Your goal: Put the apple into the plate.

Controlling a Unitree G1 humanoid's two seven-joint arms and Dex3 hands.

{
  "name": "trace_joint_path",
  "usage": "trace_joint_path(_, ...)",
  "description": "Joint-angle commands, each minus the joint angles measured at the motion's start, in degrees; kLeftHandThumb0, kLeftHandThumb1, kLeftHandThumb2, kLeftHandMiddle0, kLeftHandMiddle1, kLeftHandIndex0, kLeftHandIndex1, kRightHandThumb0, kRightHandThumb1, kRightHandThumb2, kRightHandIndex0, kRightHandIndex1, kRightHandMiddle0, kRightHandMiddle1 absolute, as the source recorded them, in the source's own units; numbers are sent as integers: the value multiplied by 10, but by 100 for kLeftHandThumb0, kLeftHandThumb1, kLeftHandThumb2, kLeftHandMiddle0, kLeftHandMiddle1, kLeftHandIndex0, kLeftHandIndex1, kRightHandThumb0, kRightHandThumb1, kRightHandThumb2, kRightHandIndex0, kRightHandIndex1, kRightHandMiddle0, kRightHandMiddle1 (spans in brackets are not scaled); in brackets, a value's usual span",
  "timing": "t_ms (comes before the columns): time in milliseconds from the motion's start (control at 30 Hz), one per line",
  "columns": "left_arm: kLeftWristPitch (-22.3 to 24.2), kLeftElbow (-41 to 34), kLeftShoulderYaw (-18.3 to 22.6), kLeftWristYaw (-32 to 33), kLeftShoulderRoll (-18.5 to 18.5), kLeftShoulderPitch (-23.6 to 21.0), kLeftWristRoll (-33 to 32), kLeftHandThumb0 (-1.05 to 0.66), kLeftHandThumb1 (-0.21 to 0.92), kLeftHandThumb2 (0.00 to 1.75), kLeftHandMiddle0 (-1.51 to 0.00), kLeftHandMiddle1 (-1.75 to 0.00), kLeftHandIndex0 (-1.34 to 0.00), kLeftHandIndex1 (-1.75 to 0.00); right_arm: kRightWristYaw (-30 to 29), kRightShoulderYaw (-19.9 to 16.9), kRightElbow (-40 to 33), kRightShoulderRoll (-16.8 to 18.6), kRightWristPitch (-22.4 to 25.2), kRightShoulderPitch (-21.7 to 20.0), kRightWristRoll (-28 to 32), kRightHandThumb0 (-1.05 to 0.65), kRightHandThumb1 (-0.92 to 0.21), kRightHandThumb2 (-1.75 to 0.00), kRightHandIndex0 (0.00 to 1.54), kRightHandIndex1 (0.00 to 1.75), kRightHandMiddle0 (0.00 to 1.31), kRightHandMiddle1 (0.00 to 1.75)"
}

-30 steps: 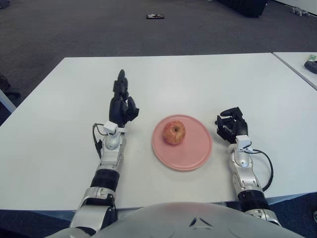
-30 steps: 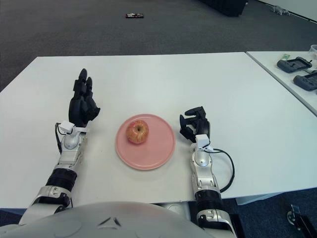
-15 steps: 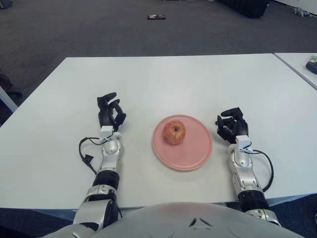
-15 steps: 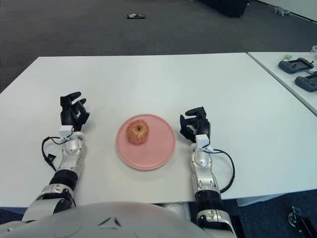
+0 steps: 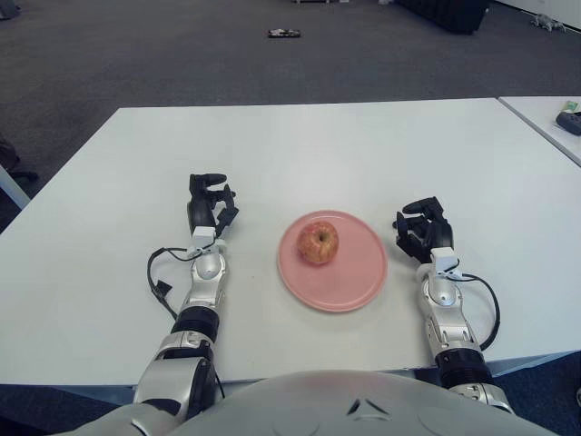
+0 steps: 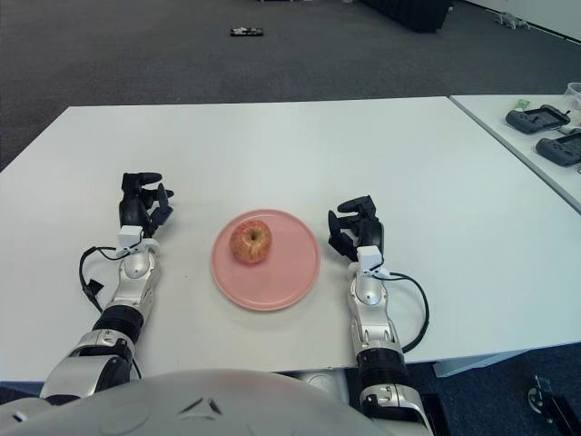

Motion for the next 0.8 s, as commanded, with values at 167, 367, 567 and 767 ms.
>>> trace_joint_path(167,-7,59,-6,-11,16,18,7,-37,75,77,-57,-173,-30,-175,2,1,-2,1,16,7,-5,-36,-78,-72,65,121,27,175)
trace_joint_path(367,-22,75,-18,-25,24,16,15,-38,70,84,-65,-174,-33,-175,2,1,-2,1,22,6,-6,-36,-79,-72,65,122,27,175)
trace_joint_path(567,-16,78,-35,-40,33,22,22,-39,67,87,-67,-175,-35,-175,2,2,0,1,18,5,-6,-36,-79,-71,65,122,27,175)
trace_joint_path(767,4,69,-49,-56,38,30,28,-38,67,87,-69,-175,-35,-175,1,3,-1,1,19,5,-6,-36,-79,-71,65,122,27,175)
